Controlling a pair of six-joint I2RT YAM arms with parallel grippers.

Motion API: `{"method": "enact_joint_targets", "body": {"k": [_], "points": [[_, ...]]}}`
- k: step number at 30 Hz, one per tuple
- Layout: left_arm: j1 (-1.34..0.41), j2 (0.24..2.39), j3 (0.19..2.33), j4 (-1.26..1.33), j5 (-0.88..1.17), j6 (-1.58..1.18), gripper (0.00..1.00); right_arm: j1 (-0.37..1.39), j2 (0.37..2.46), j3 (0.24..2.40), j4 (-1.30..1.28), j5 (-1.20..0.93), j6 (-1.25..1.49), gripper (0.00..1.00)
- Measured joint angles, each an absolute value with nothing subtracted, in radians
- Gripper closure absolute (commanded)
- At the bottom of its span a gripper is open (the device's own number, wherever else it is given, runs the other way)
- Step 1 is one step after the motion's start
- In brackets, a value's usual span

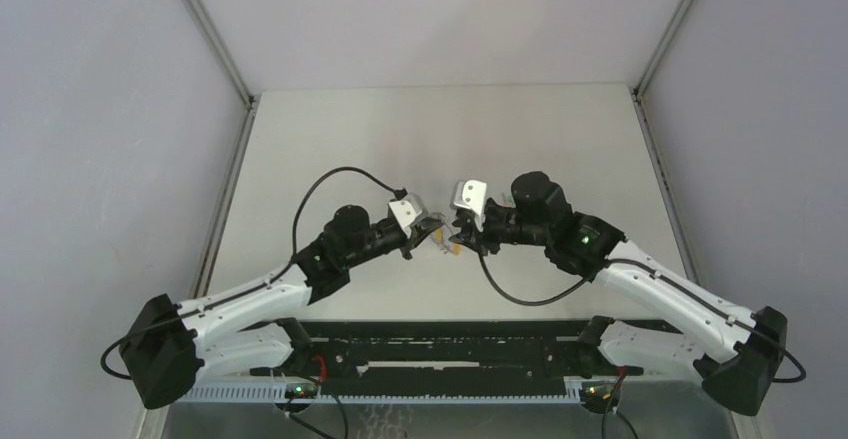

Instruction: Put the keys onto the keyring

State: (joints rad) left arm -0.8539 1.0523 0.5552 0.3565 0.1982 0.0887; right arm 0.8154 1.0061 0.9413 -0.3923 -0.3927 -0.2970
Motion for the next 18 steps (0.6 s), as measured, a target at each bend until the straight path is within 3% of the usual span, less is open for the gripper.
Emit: {"method": "enact_joint_targets", "body": {"k": [3,8,18], "points": [[-0.849,1.040,0.555,0.352,0.234,0.089,1.00,0.827,1.034,0.938,-0.379,-0.391,-0.420,0.69],[-0.846,1.026,0.555,0.326,0.280,0.090,1.00,0.831,1.063,0.928,-0.381,-0.403,-0.624,0.59],[-0.843,0.999,0.555,0.294,0.329,0.098,1.00,0.836,1.071,0.928,-0.423,-0.440,-0.880,0.62]]}}
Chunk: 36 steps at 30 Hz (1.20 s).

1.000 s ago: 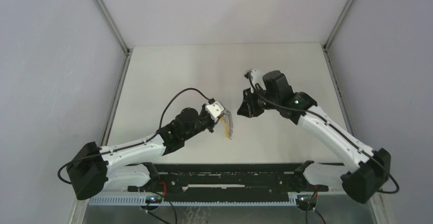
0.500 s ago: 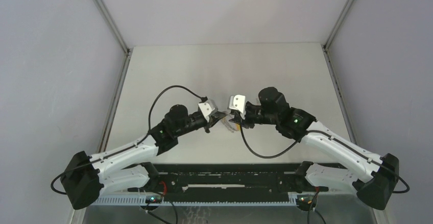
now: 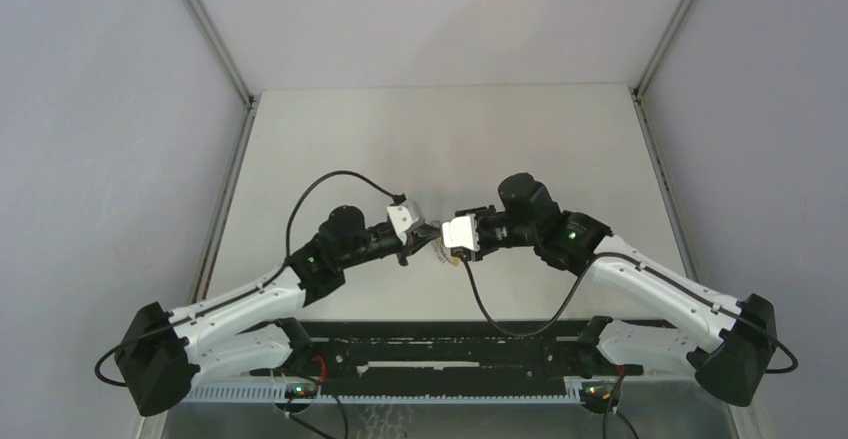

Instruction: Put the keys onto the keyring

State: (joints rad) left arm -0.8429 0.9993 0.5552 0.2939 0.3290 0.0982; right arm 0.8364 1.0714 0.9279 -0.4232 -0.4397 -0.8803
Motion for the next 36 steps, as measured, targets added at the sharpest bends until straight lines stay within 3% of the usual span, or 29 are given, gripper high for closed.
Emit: {"method": "enact_joint_targets", "body": {"k": [12,19,30,36], "points": [[-0.842,0.987,0.555,0.282,0.350,0.099,1.00,0.845,1.126,0.928,-0.447,-0.453,-0.933,0.75],[-0.842,0.987,0.555,0.281,0.355,0.099,1.00,0.845,1.131,0.928,-0.449,-0.453,-0.941,1.00],[-0.804,0.972,0.538,0.318,0.417,0.061,0.99,0.808,1.114,0.928,-0.438,-0.533,-0.922,1.00],[-0.745,0.947,0.509,0.443,0.502,-0.032,1.00,0.762,1.000,0.874,-0.310,-0.656,-0.863,1.00]]}}
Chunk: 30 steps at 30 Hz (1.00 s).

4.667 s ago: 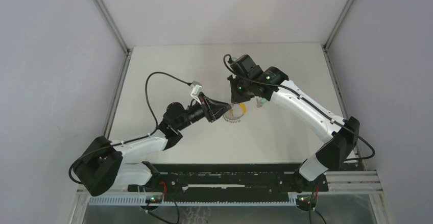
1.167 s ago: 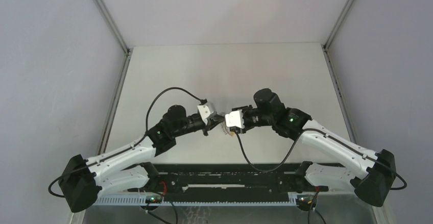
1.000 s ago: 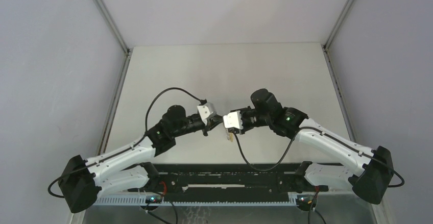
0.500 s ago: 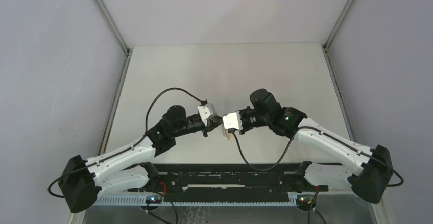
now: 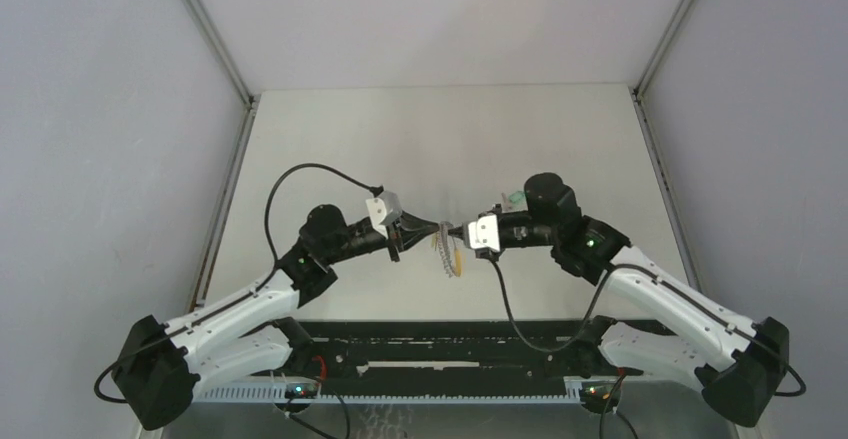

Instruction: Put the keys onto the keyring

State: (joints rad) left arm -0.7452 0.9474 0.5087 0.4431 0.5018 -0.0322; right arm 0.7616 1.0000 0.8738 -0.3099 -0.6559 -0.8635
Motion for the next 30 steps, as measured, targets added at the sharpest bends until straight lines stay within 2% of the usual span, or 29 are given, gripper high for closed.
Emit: {"method": "enact_joint_targets", "body": {"k": [9,11,15,22,30], "points": [[-0.710,0.981,0.471,0.531,0.542,-0.147,1.00,0.740,0.889,0.764,-0.003,-0.803,-0.717,0.99],[-0.710,0.981,0.471,0.547,0.553,-0.156,1.00,0.741,0.898,0.763,0.012,-0.802,-0.704,0.83],[-0.710,0.979,0.471,0.538,0.558,-0.150,1.00,0.744,0.903,0.776,-0.044,-0.751,-0.709,0.67],[-0.710,0.963,0.471,0.470,0.557,-0.121,1.00,0.820,0.918,0.861,-0.252,-0.575,-0.804,0.67],[-0.710,0.957,0.471,0.445,0.556,-0.112,1.00,0.906,1.069,0.921,-0.366,-0.432,-0.791,0.72]]}}
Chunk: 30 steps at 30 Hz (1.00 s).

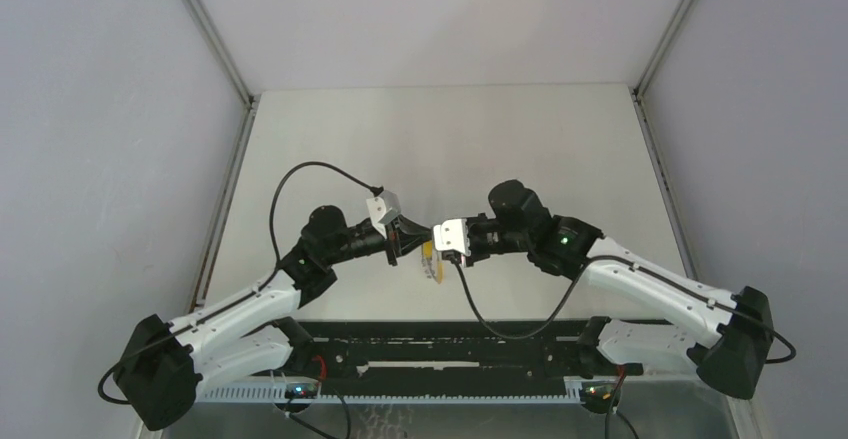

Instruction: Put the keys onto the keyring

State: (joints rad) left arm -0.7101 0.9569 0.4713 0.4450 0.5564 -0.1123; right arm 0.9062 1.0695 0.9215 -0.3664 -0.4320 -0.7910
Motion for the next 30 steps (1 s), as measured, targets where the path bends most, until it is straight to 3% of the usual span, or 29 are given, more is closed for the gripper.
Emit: {"method": "enact_joint_targets", "body": {"k": [26,30], "points": [[-0.710,0.955,0.471,0.447,0.555,-0.113,1.00,0.912,1.160,0.855,-0.229,-0.404,-0.654,0.75],[-0.710,0.955,0.471,0.447,0.554,-0.114,1.00,0.911,1.168,0.851,-0.211,-0.405,-0.644,0.85]]}}
